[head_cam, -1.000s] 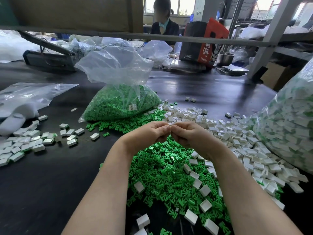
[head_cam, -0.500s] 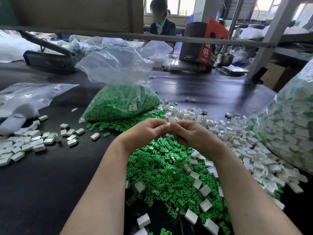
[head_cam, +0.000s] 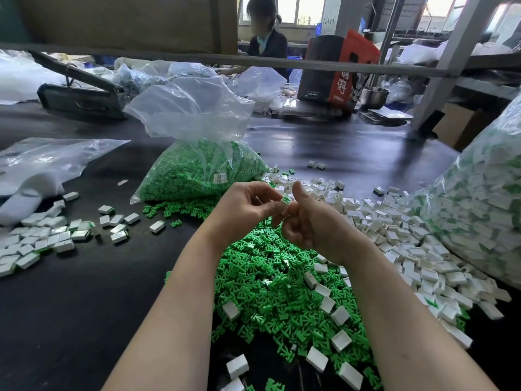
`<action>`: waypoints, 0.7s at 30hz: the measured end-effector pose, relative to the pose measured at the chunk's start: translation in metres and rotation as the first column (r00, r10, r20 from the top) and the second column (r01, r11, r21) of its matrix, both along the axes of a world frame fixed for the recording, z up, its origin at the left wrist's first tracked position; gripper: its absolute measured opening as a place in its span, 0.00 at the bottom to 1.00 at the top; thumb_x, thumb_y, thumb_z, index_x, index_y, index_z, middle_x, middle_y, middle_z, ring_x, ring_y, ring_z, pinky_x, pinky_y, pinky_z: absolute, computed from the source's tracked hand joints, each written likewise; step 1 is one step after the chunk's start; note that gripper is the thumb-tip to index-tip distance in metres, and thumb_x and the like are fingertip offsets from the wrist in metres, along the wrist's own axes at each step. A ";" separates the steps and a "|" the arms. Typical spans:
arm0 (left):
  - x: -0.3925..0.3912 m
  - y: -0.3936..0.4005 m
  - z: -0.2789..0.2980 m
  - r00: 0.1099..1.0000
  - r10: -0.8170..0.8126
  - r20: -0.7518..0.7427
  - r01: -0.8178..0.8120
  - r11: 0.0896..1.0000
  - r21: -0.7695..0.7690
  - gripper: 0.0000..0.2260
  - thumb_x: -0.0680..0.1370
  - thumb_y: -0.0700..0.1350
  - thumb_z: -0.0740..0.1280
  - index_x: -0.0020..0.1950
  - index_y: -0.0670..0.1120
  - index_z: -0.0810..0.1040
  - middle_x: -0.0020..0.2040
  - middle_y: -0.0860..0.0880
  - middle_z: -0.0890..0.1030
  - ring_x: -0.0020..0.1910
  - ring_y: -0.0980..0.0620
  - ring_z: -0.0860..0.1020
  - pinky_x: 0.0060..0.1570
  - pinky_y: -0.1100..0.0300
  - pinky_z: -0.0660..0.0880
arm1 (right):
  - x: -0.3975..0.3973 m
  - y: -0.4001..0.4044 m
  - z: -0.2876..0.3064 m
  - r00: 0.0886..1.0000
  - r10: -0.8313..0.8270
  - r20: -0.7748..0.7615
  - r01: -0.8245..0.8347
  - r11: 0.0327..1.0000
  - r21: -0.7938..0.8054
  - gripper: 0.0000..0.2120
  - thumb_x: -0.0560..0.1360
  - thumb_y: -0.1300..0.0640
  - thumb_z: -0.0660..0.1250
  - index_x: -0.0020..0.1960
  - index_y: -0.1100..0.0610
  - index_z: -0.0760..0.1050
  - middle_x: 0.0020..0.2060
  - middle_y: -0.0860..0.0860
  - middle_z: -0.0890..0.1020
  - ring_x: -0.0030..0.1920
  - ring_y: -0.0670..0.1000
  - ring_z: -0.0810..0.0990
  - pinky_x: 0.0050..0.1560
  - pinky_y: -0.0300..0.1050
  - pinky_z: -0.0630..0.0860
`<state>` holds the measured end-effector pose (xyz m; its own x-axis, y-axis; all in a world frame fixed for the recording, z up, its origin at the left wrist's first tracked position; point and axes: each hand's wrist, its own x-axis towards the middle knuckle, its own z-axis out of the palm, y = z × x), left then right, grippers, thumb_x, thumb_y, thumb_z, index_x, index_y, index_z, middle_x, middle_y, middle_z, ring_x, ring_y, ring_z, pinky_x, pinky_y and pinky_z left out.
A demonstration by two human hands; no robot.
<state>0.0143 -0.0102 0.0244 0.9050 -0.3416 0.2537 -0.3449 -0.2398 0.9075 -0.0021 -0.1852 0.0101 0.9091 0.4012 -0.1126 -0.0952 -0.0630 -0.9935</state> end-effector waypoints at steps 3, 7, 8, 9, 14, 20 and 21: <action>0.000 -0.001 0.000 1.000 0.014 0.012 -0.014 1.000 -0.003 0.04 0.73 0.43 0.74 0.44 0.52 0.83 0.36 0.50 0.83 0.35 0.54 0.76 0.38 0.58 0.77 | 0.001 0.004 -0.002 0.999 -0.023 -0.041 0.026 0.997 0.071 0.28 0.78 0.35 0.52 0.41 0.58 0.76 0.26 0.51 0.74 0.23 0.46 0.67 0.22 0.36 0.60; 0.000 -0.001 0.001 1.000 0.001 -0.023 -0.002 1.000 -0.029 0.03 0.74 0.42 0.74 0.44 0.50 0.83 0.42 0.43 0.84 0.41 0.44 0.80 0.48 0.52 0.79 | 0.002 0.009 -0.004 0.995 -0.071 -0.064 0.081 0.982 0.173 0.21 0.76 0.39 0.59 0.36 0.53 0.78 0.30 0.52 0.74 0.28 0.48 0.70 0.27 0.38 0.61; 0.000 -0.001 0.000 0.999 -0.007 -0.037 0.006 0.999 -0.045 0.02 0.74 0.42 0.73 0.44 0.49 0.83 0.41 0.44 0.83 0.39 0.49 0.79 0.43 0.57 0.79 | 0.003 0.009 -0.004 0.995 -0.078 -0.060 0.088 0.979 0.185 0.21 0.76 0.39 0.60 0.35 0.52 0.80 0.31 0.52 0.74 0.29 0.48 0.70 0.29 0.38 0.61; 0.000 -0.002 0.000 0.998 -0.015 -0.061 0.011 0.998 -0.066 0.02 0.75 0.41 0.73 0.44 0.48 0.82 0.38 0.46 0.81 0.35 0.56 0.78 0.38 0.63 0.76 | 0.003 0.009 -0.005 0.995 -0.082 -0.053 0.091 0.977 0.193 0.21 0.77 0.39 0.60 0.35 0.51 0.80 0.31 0.52 0.75 0.30 0.49 0.70 0.30 0.38 0.62; 0.001 -0.013 -0.002 0.978 -0.007 -0.208 -0.032 0.983 -0.183 0.04 0.75 0.37 0.69 0.42 0.45 0.79 0.31 0.51 0.73 0.27 0.58 0.68 0.27 0.68 0.66 | 0.002 0.009 -0.005 0.992 -0.122 0.018 0.117 0.976 0.184 0.19 0.76 0.41 0.61 0.35 0.51 0.80 0.31 0.52 0.76 0.30 0.50 0.70 0.29 0.39 0.63; -0.001 -0.022 -0.002 0.971 0.029 -0.237 -0.084 0.971 -0.225 0.07 0.75 0.36 0.64 0.38 0.44 0.76 0.30 0.50 0.74 0.27 0.57 0.68 0.27 0.65 0.65 | 0.001 0.010 -0.005 0.984 -0.139 0.110 0.123 0.982 0.141 0.19 0.76 0.42 0.61 0.36 0.52 0.81 0.29 0.50 0.77 0.29 0.48 0.71 0.26 0.36 0.65; -0.002 -0.024 -0.002 0.970 0.040 -0.238 -0.095 0.970 -0.224 0.08 0.75 0.36 0.64 0.38 0.44 0.75 0.29 0.51 0.74 0.27 0.57 0.68 0.27 0.65 0.65 | 0.001 0.010 -0.006 0.982 -0.138 0.127 0.122 0.984 0.127 0.18 0.77 0.42 0.61 0.38 0.52 0.80 0.29 0.50 0.77 0.29 0.48 0.71 0.26 0.35 0.65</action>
